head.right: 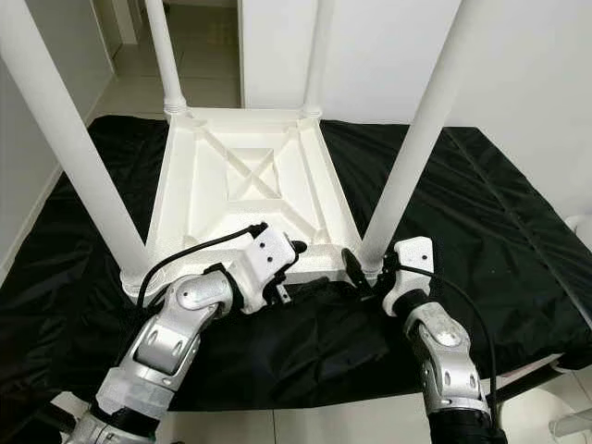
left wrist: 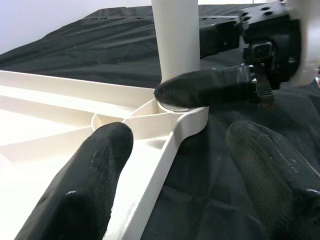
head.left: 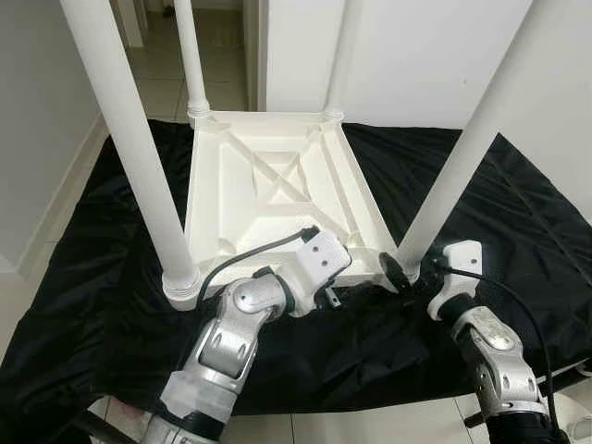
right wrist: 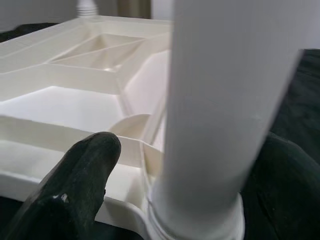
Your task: Building children table
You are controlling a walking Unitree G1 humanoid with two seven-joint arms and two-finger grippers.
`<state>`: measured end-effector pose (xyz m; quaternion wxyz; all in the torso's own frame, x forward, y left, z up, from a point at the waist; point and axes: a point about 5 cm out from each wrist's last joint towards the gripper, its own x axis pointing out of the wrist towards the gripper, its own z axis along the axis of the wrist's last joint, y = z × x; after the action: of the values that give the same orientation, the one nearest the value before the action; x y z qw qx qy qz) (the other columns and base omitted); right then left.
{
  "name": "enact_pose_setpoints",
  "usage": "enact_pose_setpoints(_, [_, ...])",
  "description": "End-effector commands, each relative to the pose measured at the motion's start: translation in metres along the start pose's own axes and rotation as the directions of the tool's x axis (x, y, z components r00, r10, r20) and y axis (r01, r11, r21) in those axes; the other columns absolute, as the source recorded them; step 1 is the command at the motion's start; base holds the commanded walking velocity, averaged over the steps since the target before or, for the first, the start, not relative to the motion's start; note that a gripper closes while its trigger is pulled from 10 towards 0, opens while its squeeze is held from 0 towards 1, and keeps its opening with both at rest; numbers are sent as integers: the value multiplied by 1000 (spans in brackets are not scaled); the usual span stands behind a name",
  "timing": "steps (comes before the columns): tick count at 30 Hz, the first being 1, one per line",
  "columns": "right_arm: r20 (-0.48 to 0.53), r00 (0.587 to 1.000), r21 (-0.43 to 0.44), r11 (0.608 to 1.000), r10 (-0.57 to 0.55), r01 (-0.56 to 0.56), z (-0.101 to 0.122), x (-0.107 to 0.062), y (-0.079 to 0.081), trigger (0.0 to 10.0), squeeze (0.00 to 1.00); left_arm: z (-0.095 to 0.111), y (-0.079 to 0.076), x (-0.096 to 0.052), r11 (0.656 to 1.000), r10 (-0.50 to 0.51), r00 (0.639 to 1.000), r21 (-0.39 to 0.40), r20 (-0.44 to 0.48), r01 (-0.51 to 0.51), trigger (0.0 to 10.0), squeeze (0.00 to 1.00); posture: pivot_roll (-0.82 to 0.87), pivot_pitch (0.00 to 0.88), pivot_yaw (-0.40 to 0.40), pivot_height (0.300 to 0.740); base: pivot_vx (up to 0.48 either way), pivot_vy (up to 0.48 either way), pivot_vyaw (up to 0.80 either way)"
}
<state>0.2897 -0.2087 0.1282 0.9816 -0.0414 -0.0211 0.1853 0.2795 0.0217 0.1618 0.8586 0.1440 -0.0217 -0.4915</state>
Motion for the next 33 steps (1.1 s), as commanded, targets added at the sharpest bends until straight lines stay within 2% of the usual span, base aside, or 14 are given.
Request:
enact_pose_setpoints(1, [1,999,-18,999,41,-41,2,3,-6,9765,0,1,-2,0,1000,18,1000,-1,9,-18,10000,0,-54,0,-42,740,0,0,0])
enact_pose_setpoints(4, [-8,994,-74,992,105,-105,6,12,-17,8863,0,1,-4,-1,1000,-1,1000,6,7,1,10000,0,-50,0,-40,740,0,0,0])
enact_pose_setpoints(8, [-27,990,-111,984,141,-143,7,16,-21,8588,0,1,-4,-1,1000,-5,1000,8,5,5,10000,0,-48,0,-38,740,0,0,0])
enact_pose_setpoints(9, [-40,987,-124,979,159,-162,6,19,-22,7961,0,1,-4,-1,1000,-6,1000,8,6,6,10000,0,-44,0,-37,740,0,0,0])
enact_pose_setpoints(10, [-46,985,-130,977,164,-169,6,20,-23,7961,0,1,-5,-1,1000,-7,1000,7,6,7,10000,0,-44,0,-37,740,0,0,0])
enact_pose_setpoints(11, [-55,983,-135,974,176,-182,6,21,-24,7059,0,1,-5,-1,1000,-8,1000,8,6,8,10000,0,-42,0,-36,740,0,0,0])
enact_pose_setpoints(15, [-64,980,-139,971,188,-195,5,22,-25,7059,0,1,-5,-1,1000,-9,1000,9,6,9,10000,0,-41,0,-36,740,0,0,0])
enact_pose_setpoints(16, [-69,979,-141,970,192,-200,5,22,-25,4902,0,1,-5,-1,1000,-9,1000,9,6,9,10000,0,-39,0,-36,740,0,0,0])
enact_pose_setpoints(17, [-78,976,-145,966,205,-214,3,23,-26,3529,0,1,-5,-1,1000,-8,1000,9,5,8,10000,0,-36,0,-36,740,0,0,0])
enact_pose_setpoints(18, [-87,971,-151,961,222,-233,1,24,-26,0,0,1,-5,-1,1000,-7,1000,9,4,7,10000,0,-35,0,-36,740,0,0,0])
enact_pose_setpoints(29, [-115,957,-148,948,267,-282,-9,19,-25,0,0,1,-4,-2,1000,-2,1000,5,3,2,10000,0,-38,0,-34,740,0,0,0])
enact_pose_setpoints(30, [-118,960,-144,952,255,-270,-10,19,-25,6667,0,2,-4,-2,1000,-3,1000,6,3,3,10000,0,-40,0,-34,740,0,0,0])
enact_pose_setpoints(31, [-117,963,-131,957,243,-258,-11,18,-25,10000,0,2,-4,-2,1000,-3,1000,7,4,3,10000,0,-40,0,-34,740,0,0,0])
enact_pose_setpoints(33, [-106,975,-90,974,197,-207,-10,20,-22,10000,0,2,-4,-2,1000,-4,1000,7,4,4,10000,0,-43,0,-36,740,0,0,0])
